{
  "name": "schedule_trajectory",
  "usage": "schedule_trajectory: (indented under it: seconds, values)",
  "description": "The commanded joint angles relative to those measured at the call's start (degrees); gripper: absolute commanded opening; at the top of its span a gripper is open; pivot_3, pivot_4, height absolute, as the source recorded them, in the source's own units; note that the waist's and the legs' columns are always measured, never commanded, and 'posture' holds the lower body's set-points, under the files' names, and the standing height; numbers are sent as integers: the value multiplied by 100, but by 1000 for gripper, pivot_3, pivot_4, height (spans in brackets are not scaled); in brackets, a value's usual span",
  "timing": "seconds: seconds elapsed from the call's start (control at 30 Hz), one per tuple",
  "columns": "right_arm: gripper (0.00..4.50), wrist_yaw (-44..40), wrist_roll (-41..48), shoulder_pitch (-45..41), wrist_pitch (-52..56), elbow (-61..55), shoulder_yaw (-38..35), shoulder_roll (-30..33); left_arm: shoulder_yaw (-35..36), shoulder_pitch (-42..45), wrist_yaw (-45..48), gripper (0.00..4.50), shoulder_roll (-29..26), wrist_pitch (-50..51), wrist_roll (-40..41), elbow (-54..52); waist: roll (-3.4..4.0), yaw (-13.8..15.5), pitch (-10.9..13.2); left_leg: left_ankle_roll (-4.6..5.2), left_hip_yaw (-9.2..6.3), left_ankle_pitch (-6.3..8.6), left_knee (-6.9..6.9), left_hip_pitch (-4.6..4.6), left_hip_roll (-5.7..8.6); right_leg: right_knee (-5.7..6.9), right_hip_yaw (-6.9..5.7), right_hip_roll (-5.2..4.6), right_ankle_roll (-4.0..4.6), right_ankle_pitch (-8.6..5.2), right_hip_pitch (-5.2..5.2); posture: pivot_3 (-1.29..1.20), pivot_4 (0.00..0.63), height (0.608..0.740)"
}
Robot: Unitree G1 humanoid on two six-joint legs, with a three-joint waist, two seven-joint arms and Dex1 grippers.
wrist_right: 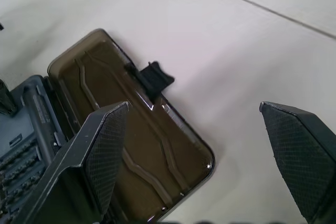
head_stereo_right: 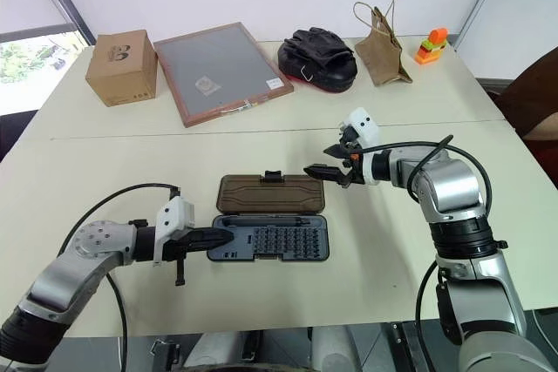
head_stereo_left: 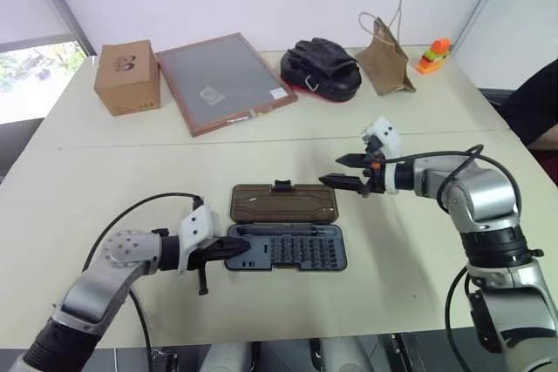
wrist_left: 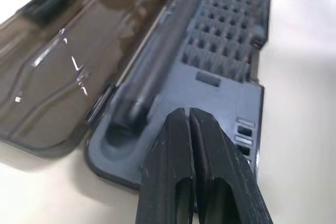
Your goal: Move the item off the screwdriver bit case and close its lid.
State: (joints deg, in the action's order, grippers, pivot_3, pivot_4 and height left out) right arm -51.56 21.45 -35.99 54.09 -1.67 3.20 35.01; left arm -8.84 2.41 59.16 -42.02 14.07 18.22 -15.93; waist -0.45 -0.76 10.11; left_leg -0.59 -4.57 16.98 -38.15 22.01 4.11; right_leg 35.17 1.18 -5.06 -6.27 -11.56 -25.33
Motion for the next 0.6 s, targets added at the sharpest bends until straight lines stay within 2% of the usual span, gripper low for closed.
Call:
schedule_trajectory:
  seconds: [0.03,0.17,0.4,0.5,0.6]
  values:
    - [4194,69,-225,-121,-300,14,283,24,-398,-231,66,109,-111,-343,-604,386,4,0,-3,0,0,0,0,-1,0,0,0,0,0,0,1,0,150,740]
    - [4194,137,-886,-346,-758,649,976,62,-493,-376,64,109,-64,-619,-732,519,9,-6,-8,6,6,4,9,-49,0,-8,1,0,1,-1,47,0,150,740]
    - [4194,-76,-1293,-634,-1209,1721,1398,-125,-468,-492,-58,109,15,-657,-719,465,11,-9,-16,8,5,5,12,-70,-1,-12,-1,1,-1,-2,69,0,150,740]
    - [3279,-216,-1485,-685,-1471,1961,1553,-123,-435,-560,-144,0,58,-617,-676,399,15,-12,-35,9,5,5,12,-82,-1,-12,-1,2,0,-2,80,0,150,740]
    - [1751,-272,-1711,-697,-1720,2065,1696,-95,-402,-611,-219,0,121,-615,-634,402,19,-12,-56,9,4,5,12,-86,-1,-12,-2,2,-1,-2,84,0,150,740]
